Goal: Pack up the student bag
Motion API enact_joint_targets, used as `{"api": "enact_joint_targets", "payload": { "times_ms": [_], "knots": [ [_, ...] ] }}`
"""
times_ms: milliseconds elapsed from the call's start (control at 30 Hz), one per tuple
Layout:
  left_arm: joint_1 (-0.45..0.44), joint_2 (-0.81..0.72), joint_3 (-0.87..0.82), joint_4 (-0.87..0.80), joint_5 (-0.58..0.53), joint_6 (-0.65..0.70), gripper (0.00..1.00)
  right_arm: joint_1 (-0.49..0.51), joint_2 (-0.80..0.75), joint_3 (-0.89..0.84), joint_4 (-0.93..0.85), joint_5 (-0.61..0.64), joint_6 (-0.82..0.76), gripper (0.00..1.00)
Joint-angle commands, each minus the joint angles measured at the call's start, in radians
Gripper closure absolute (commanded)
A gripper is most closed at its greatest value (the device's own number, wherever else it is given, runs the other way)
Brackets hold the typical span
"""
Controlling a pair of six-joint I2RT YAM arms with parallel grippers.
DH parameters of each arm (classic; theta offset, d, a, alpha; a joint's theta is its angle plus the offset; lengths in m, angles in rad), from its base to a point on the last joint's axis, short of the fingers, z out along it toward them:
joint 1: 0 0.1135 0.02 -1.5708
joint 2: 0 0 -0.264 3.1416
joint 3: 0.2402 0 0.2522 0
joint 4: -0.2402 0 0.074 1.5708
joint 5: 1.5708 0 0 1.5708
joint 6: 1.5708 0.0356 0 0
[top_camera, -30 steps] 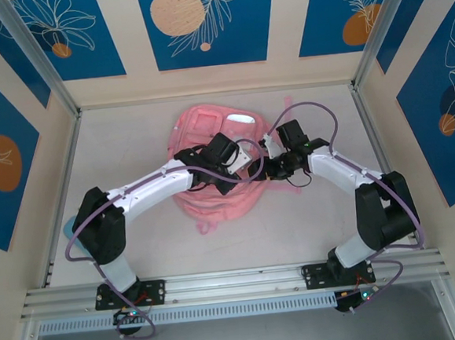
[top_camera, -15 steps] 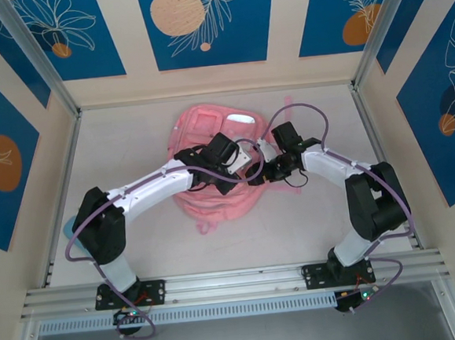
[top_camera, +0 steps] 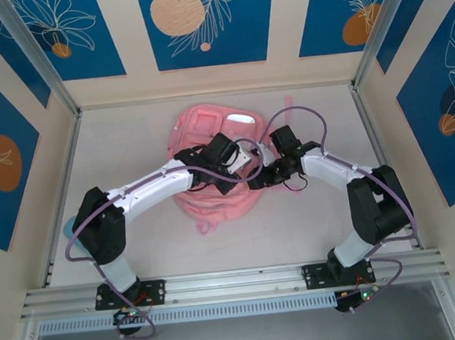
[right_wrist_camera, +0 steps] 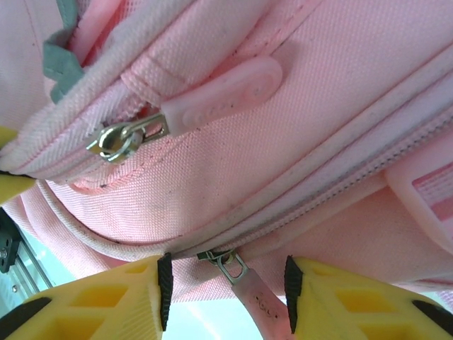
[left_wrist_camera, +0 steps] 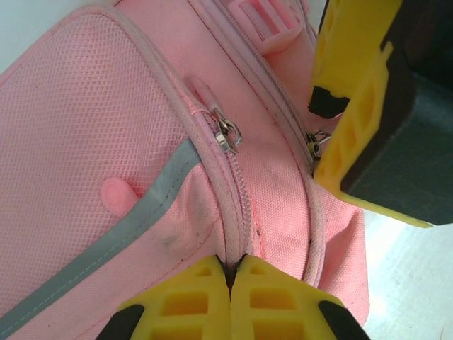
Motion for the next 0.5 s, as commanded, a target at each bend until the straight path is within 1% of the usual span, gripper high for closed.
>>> {"api": "enact_joint_targets", "payload": {
  "times_ms": [0, 33, 67, 133, 200, 333, 467],
  "knots": [
    [0.009, -0.046, 0.044, 0.061, -0.068, -0.014, 1.00, 0.013, -0.022, -0.017, -0.014, 0.023, -0.005, 0.51],
    [0.009, -0.046, 0.044, 0.060, -0.069, -0.016, 1.00, 0.015, -0.020, -0.016, -0.018, 0.025, -0.009, 0.53],
    [0.009, -0.046, 0.044, 0.060, -0.071, -0.016, 1.00, 0.018, -0.018, -0.015, -0.019, 0.030, -0.011, 0.56],
    [0.010, -0.046, 0.043, 0.061, -0.074, -0.019, 1.00, 0.022, -0.015, -0.015, -0.020, 0.054, -0.013, 0.66],
    [0.009, -0.049, 0.043, 0.061, -0.075, -0.019, 1.00, 0.023, -0.013, -0.014, -0.022, 0.070, -0.012, 0.74],
    [0.009, -0.050, 0.040, 0.061, -0.079, -0.022, 1.00, 0.027, -0.023, -0.015, -0.021, 0.088, -0.005, 0.85],
    [0.011, -0.047, 0.037, 0.066, -0.079, -0.033, 1.00, 0.032, -0.056, -0.030, -0.012, 0.072, 0.012, 0.94]
  ]
}}
